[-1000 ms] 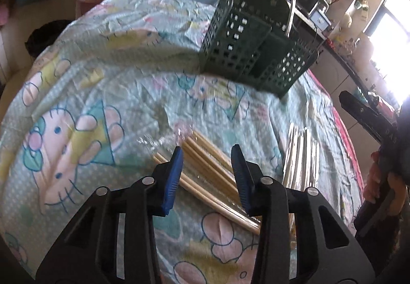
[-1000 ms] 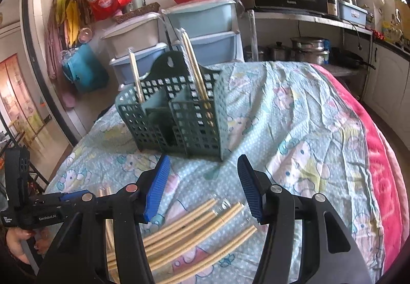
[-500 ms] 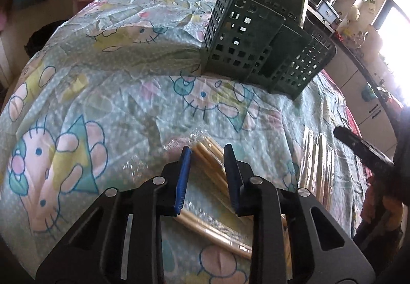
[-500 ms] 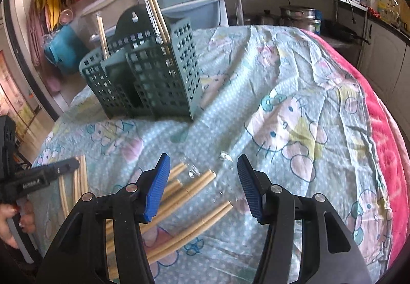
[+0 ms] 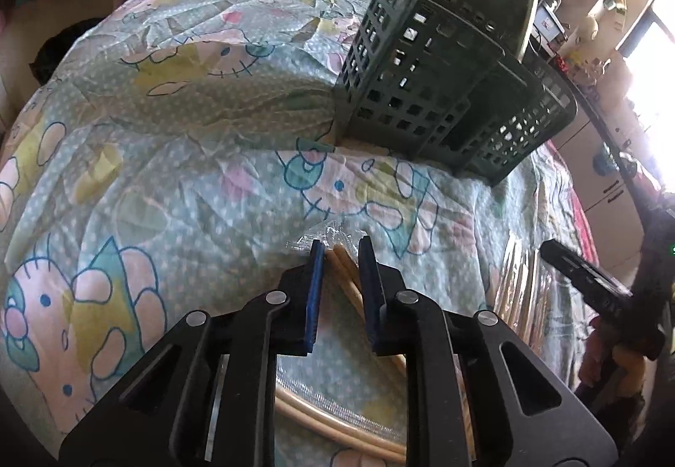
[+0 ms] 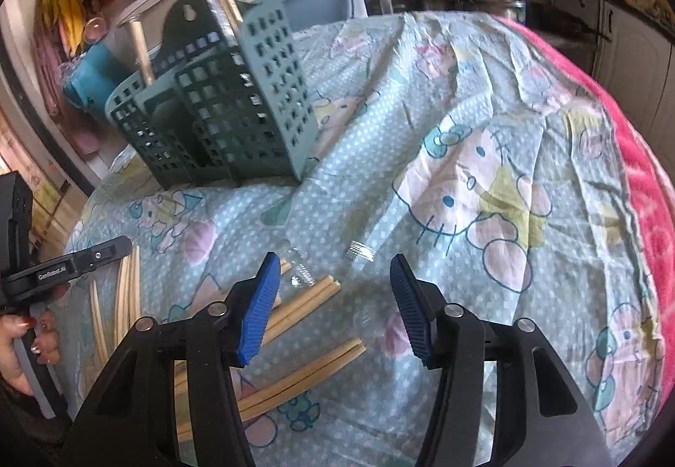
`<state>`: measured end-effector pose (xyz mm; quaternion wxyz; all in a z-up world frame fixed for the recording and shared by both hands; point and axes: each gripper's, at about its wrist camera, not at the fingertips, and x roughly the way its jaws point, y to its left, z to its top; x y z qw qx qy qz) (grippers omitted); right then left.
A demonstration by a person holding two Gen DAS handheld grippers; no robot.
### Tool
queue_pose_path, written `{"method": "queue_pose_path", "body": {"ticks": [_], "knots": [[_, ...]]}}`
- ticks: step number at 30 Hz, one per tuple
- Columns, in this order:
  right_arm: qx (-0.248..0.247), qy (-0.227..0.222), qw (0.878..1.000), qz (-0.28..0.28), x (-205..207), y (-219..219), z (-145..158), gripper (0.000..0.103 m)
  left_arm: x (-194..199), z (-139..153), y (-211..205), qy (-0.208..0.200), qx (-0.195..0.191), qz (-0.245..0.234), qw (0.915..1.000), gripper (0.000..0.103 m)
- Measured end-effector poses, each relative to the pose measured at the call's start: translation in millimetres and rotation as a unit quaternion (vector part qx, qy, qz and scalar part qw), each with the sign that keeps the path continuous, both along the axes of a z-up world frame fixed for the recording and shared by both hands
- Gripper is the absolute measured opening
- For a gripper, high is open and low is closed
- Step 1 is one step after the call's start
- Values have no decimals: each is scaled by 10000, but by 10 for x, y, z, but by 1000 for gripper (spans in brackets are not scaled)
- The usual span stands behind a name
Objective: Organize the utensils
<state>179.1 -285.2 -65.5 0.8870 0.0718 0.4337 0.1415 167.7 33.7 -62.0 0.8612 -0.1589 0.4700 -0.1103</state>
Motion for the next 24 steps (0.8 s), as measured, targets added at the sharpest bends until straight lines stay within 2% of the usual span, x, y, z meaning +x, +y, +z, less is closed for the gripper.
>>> {"method": "queue_pose_path", "body": {"ticks": [3, 4, 5, 7, 14, 24], "knots": [[198, 157, 9996, -103, 66, -53, -64, 39, 51, 7, 77, 30, -182, 23, 9998, 11], [246, 183, 9994, -149, 92, -72, -79, 32, 62, 5, 103, 45, -253, 28, 9997, 11], [263, 184, 9993, -182, 105, -84, -86, 29, 79, -2, 143, 80, -358, 33, 9993, 11], [331, 177, 9991, -216, 131, -104, -92, 13, 104, -14, 201, 116, -458, 61, 9989, 10], [472, -105, 9986, -235, 129, -117, 53, 7, 151, 37, 375, 84, -747, 100, 9971, 5], [546, -852, 9949, 23, 32, -18, 590, 6, 80, 433, 428, -474, -657, 73, 9967, 5]]}}
